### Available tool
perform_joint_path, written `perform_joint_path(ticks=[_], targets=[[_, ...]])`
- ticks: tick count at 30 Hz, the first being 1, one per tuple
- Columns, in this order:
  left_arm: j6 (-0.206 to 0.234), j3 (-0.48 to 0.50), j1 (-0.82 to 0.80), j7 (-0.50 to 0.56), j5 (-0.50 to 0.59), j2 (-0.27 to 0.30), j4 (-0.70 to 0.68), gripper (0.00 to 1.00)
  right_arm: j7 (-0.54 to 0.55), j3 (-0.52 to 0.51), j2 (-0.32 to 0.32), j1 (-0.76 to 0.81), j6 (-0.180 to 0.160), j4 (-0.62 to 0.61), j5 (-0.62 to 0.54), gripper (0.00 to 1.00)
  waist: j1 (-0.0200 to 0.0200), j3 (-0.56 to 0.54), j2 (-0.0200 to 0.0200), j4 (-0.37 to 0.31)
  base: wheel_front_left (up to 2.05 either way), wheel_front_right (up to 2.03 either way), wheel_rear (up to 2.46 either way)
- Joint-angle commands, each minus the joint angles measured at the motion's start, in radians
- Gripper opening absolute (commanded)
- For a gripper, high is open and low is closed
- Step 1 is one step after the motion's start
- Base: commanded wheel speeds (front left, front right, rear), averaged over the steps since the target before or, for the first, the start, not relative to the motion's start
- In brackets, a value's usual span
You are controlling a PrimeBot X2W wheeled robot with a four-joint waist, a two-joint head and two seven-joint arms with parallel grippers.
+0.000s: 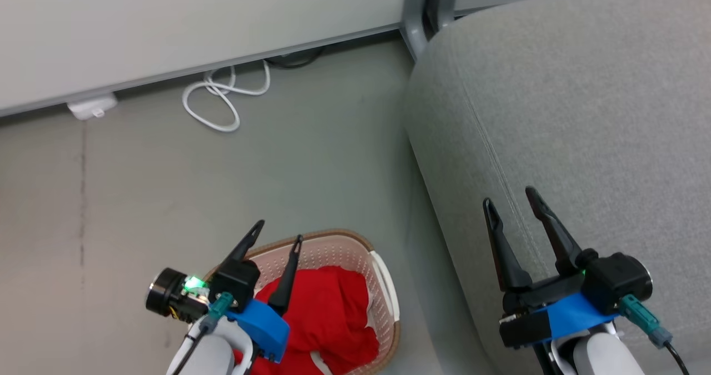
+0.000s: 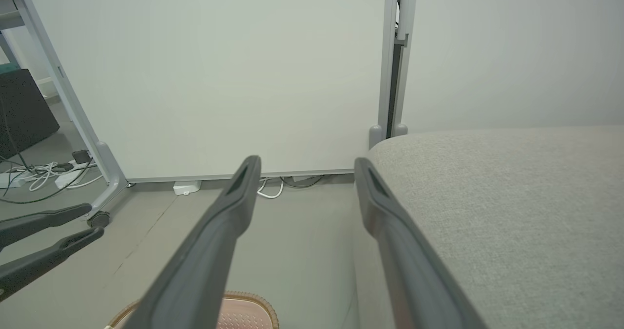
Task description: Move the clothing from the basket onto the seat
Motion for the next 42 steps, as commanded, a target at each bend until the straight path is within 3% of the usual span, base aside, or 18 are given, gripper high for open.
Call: perform_joint_path(ticks=[1,14,25,42], targets=[[-0.002,-0.016,-0.031,-0.003,0.0,0.007,0.014,1.0,-0.003,0.001,-0.003,-0.018,0.0,-0.007,-0.003,1.0,-0.0001,0.014,0.0,-0.005,0.0,0.0,0.0],[-0.002,-0.34,-0.267,-0.003,-0.046,0.105,0.334,1.0,-0.003,0.037,-0.003,-0.097,0.0,-0.079,0.016,1.0,-0.0001,0.217,0.0,-0.114,0.0,0.0,0.0],[-0.002,-0.603,-0.447,0.02,-0.113,0.128,0.596,1.0,-0.003,0.053,-0.003,-0.163,0.0,-0.151,0.022,1.0,-0.0001,0.413,0.0,-0.149,0.0,0.0,0.0],[-0.002,-0.895,-0.598,0.139,-0.214,0.163,0.686,1.0,-0.003,0.04,-0.003,-0.202,0.0,-0.226,0.016,1.0,-0.0001,0.596,0.0,-0.15,0.0,0.0,0.0]])
